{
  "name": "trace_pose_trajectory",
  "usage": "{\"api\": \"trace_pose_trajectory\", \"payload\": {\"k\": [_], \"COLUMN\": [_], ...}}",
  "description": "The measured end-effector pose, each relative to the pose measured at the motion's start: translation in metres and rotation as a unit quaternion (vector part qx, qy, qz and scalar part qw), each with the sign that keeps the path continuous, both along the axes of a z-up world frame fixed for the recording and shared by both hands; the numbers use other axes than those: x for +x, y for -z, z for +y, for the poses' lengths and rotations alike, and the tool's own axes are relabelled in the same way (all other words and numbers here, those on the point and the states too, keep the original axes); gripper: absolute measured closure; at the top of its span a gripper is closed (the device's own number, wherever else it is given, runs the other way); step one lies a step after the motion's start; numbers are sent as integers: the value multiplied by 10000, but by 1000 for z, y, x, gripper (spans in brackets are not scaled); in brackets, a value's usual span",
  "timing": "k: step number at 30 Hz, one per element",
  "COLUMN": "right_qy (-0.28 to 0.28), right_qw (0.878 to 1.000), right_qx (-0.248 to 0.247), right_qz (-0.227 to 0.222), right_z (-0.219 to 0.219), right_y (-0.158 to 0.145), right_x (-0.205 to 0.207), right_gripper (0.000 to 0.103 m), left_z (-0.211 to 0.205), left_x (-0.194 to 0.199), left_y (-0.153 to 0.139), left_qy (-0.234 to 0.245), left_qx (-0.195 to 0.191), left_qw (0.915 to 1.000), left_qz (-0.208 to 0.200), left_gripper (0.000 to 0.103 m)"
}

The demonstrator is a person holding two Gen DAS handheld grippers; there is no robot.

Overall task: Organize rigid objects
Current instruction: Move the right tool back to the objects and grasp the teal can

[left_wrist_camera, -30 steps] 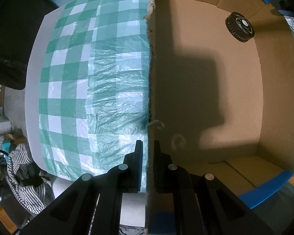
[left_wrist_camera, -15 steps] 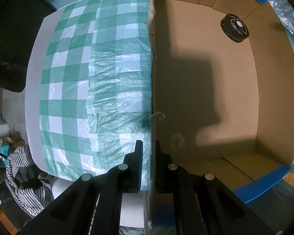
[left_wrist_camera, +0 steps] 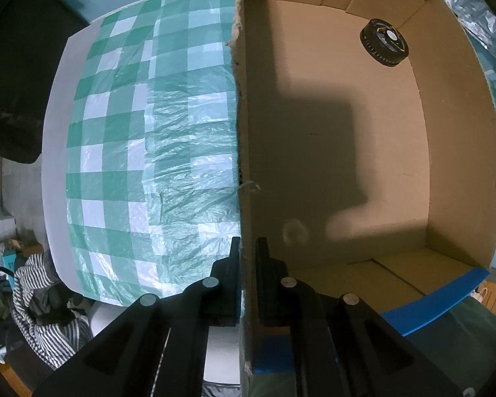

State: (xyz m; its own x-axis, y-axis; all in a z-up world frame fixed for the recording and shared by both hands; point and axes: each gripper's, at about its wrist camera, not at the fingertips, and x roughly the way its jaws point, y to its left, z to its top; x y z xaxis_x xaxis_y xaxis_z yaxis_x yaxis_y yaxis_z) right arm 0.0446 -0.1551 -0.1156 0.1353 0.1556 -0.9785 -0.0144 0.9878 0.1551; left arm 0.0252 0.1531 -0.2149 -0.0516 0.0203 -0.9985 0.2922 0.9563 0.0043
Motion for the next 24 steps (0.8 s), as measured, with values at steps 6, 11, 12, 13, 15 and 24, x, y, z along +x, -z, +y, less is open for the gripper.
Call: {"api": "trace_pose_trajectory", "payload": {"k": [6,11,12,13,15,24], "right_qy": [68,-32,-53,-74,-138,-342], "right_qw": [9999,9995,9994,9993,9989,9977], "right_qx": [-50,-186,-201,-230,-291,-356], "right_qz": [136,239,272,300,343,456], "right_z": [-7,-5,-4,-3,0,12], "right_y": [13,31,35,39,47,70], "right_x": [-24,-39,-41,-43,-48,-58], "right_gripper": [32,32,32,32,32,32], "left_z": [-4,-3,-3,-2,0,6], "left_x": [-1,-2,-3,-3,-3,-3], "left_y": [-4,-3,-3,-3,-2,-2], "left_qy": [64,37,42,42,25,1], "left_qx": [10,13,17,30,20,2], "left_qw": [10000,10000,10000,10000,10000,10000], "left_qz": [-34,7,23,36,46,60], "left_gripper": [97,97,97,97,97,97]}}
